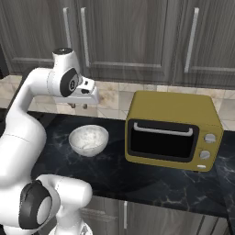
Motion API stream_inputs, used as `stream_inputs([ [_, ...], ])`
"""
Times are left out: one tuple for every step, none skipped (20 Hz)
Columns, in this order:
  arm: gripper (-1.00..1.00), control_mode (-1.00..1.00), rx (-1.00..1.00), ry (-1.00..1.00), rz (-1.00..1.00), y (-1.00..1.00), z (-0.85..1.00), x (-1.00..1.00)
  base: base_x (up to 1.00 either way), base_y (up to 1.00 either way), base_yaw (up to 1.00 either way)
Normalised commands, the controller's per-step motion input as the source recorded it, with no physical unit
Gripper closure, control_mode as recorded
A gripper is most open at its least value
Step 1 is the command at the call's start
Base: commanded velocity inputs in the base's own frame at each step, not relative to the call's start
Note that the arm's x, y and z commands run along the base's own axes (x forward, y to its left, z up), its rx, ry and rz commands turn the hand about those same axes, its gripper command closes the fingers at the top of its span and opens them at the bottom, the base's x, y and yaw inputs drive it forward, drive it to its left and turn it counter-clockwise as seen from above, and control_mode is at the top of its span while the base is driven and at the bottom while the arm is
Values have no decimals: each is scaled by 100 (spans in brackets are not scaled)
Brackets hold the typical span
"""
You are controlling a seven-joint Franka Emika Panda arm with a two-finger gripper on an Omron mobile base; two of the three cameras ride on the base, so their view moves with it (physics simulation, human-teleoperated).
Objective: Open the cabinet. Pick the banana and kiwi from the cabinet and place them into the bowl. Then close the cabinet.
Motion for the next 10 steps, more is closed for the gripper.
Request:
stream_inputs([
  [-100,-100,0,0,0,0,0,-2,0,0,0],
  [-100,-100,0,0,0,0,0,-14,0,0,0],
  [-100,-100,0,0,0,0,0,-17,0,0,0],
  [-100,-100,0,-1,0,0,0,-22,0,0,0],
  [-100,-100,0,-4,0,0,0,-41,0,0,0],
  [-100,-100,0,-4,0,0,3,-41,0,0,0],
  [-100,-100,0,-5,0,0,6,-41,0,0,0],
  [-100,-100,0,-6,0,0,11,-38,0,0,0],
  [-100,-100,0,-6,0,0,16,-39,0,0,0],
  [-100,-100,0,-3,-2,0,19,-35,0,0,0],
])
